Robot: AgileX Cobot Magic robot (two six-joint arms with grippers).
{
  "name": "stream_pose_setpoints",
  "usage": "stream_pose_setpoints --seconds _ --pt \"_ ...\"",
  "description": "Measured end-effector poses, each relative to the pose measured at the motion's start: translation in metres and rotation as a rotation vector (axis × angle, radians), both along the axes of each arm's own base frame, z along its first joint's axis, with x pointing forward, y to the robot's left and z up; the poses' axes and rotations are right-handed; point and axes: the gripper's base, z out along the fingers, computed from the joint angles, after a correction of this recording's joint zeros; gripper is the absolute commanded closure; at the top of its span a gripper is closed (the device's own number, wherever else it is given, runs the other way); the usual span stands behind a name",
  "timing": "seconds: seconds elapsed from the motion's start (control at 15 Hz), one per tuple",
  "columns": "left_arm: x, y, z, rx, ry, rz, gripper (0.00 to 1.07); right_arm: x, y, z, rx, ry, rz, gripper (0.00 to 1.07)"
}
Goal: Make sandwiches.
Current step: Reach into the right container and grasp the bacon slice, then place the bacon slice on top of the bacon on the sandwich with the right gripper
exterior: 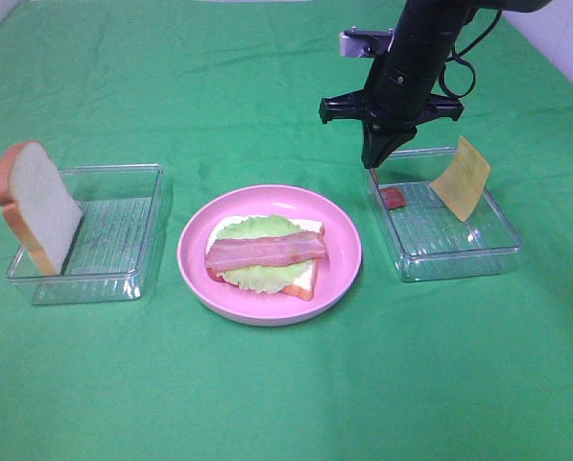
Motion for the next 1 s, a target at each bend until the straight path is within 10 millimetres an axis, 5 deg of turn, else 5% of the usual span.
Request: stream_pose_setpoints --seconds 0.33,0.8,0.87,1.0 --pt "0.000 0.000 0.000 0.000 0.000 0.000 0.24 -0.001 0.000 0.006 0.003 -0.011 -0.003 1.07" --pt "0.000 0.000 0.000 0.000 0.000 0.000 0.24 -0.028 -0.004 0.096 0.099 -0.105 0.005 1.07" --pt "0.000 0.000 0.000 0.000 0.000 0.000 0.24 -0.044 0.006 0.117 0.214 -0.083 0.063 1.07" --pt "0.000 0.000 0.000 0.000 0.000 0.000 0.24 -0.062 0.024 0.126 0.287 -0.077 0.135 1.07"
